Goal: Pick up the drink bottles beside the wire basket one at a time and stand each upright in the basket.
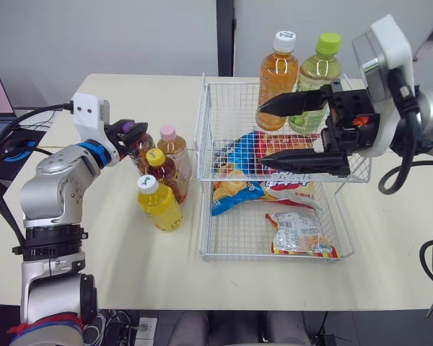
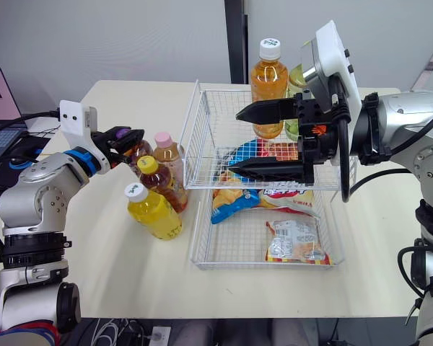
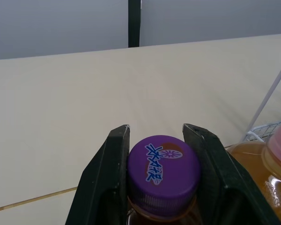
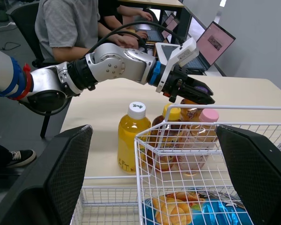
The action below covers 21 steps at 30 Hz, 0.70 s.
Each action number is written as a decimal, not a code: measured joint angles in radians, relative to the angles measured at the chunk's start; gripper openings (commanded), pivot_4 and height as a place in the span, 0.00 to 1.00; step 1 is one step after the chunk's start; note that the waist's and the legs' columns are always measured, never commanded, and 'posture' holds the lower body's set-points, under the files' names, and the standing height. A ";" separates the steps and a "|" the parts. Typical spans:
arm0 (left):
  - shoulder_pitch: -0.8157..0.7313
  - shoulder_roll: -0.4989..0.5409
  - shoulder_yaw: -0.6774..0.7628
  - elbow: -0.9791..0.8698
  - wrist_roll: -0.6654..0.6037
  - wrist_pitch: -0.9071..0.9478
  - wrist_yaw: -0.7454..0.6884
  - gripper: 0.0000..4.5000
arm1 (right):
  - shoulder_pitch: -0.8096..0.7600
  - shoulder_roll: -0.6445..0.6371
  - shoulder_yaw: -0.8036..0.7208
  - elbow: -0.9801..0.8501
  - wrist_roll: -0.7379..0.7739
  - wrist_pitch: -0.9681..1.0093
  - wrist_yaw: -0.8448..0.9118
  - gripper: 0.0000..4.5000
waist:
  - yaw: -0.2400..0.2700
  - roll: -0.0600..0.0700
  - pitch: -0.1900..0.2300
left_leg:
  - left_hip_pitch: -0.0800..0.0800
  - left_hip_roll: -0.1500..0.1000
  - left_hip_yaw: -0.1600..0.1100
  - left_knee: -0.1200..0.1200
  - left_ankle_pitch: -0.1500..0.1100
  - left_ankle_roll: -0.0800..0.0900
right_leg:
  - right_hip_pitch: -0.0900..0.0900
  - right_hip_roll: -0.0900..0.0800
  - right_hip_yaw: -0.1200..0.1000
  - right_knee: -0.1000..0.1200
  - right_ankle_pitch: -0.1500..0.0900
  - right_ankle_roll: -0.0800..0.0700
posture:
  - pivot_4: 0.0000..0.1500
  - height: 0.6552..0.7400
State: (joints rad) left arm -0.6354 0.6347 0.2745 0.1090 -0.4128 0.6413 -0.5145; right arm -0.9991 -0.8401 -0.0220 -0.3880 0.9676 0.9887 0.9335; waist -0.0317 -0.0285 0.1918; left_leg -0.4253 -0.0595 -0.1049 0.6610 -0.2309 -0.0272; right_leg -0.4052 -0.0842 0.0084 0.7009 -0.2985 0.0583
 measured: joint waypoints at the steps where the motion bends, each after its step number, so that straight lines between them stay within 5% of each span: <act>1: 0.004 0.003 0.005 -0.005 -0.004 0.004 0.000 0.31 | 0.000 0.000 0.000 0.000 0.000 0.000 -0.001 1.00 | 0.000 0.000 0.000 | 0.000 0.000 0.000 0.000 0.000 0.000 | 0.000 0.000 0.000 0.000 0.000 0.000 | 1.00 1.00; 11: -0.058 0.227 0.078 -0.073 -0.071 0.167 -0.024 0.31 | 0.000 -0.035 -0.038 0.013 -0.006 0.000 0.000 1.00 | 0.000 -0.003 0.002 | -0.002 0.000 -0.001 0.000 0.000 0.000 | -0.001 0.001 -0.002 -0.002 0.000 0.000 | 1.00 1.00; 16: -0.243 0.380 0.064 -0.062 -0.114 0.246 -0.129 0.31 | 0.000 -0.081 -0.048 0.031 -0.037 -0.004 0.007 1.00 | 0.006 -0.003 0.002 | -0.003 0.000 -0.002 0.000 0.000 0.000 | 0.000 0.004 -0.003 -0.004 0.001 0.001 | 1.00 1.00; 21: -0.581 0.401 -0.086 0.073 -0.130 0.327 -0.261 0.31 | 0.004 -0.140 -0.067 0.062 -0.076 -0.021 0.031 1.00 | 0.006 -0.004 0.003 | -0.005 0.000 -0.002 0.001 0.000 0.000 | -0.001 0.005 -0.004 -0.004 0.001 0.003 | 1.00 1.00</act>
State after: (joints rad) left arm -1.2164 1.0356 0.1886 0.1818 -0.5427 0.9684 -0.7759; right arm -0.9956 -0.9796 -0.0892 -0.3262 0.8916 0.9674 0.9649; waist -0.0252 -0.0328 0.1944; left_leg -0.4305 -0.0598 -0.1070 0.6621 -0.2310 -0.0270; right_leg -0.4057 -0.0794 0.0040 0.6973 -0.2972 0.0608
